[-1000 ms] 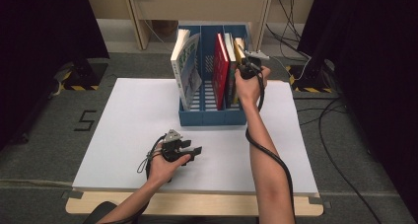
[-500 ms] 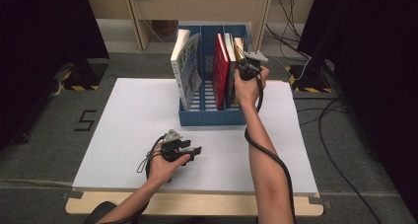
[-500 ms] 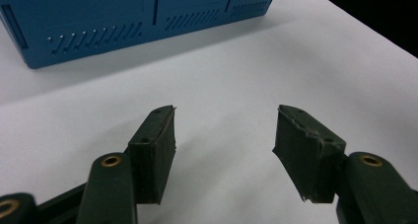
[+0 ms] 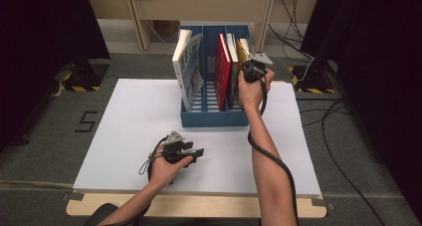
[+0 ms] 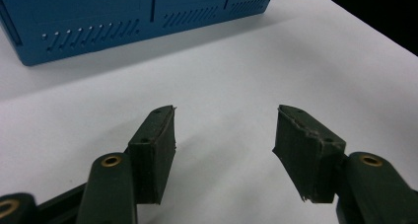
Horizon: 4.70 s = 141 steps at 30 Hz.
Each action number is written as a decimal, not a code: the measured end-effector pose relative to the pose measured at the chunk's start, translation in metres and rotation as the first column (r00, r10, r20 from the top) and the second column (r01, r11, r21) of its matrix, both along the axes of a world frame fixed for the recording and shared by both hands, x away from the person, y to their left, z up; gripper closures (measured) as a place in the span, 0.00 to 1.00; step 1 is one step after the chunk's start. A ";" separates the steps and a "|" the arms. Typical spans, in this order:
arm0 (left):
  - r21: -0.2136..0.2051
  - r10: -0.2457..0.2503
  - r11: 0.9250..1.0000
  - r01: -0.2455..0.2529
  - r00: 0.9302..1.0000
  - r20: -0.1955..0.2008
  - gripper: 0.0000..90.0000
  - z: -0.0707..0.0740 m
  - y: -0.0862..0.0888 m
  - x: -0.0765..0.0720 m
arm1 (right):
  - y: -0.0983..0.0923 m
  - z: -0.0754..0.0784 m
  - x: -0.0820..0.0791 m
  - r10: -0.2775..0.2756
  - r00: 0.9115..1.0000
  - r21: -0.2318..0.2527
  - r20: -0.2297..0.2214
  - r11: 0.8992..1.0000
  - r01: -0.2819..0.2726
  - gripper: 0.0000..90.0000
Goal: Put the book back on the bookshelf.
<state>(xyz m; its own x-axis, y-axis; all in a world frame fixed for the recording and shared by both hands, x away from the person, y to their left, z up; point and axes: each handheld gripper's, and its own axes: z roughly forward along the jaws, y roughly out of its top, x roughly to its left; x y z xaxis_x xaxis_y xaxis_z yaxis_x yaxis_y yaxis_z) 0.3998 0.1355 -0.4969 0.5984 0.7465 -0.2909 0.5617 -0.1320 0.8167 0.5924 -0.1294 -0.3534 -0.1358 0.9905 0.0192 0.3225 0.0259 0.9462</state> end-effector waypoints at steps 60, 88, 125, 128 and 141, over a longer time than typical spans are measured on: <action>0.000 0.005 1.000 -0.005 1.000 0.002 0.44 0.002 0.001 -0.001 | -0.005 -0.001 -0.014 0.050 0.997 0.013 -0.061 0.999 -0.049 0.75; 0.002 0.011 1.000 -0.011 1.000 0.006 0.44 0.003 0.002 -0.001 | -0.013 -0.012 -0.041 0.101 0.991 0.034 -0.090 0.995 -0.098 0.72; 0.012 0.033 0.999 -0.033 0.999 0.007 0.44 0.003 0.010 0.001 | -0.038 -0.031 -0.089 0.147 0.977 0.059 -0.155 0.988 -0.140 0.70; 0.014 0.037 0.999 -0.037 0.999 0.004 0.44 0.003 0.011 0.001 | -0.042 -0.034 -0.093 0.150 0.976 0.077 -0.159 0.987 -0.139 0.69; 0.014 0.038 0.999 -0.038 0.999 0.003 0.44 0.002 0.012 0.001 | -0.058 -0.050 -0.112 0.157 0.973 0.099 -0.170 0.985 -0.142 0.68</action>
<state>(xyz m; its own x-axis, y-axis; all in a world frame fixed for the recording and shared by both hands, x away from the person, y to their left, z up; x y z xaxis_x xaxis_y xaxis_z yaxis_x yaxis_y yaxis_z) 0.4011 0.1471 -0.4944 0.5700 0.7730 -0.2784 0.5644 -0.1221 0.8164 0.4800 -0.1877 -0.4031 -0.2690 0.9530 0.1396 0.4835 0.0082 0.8753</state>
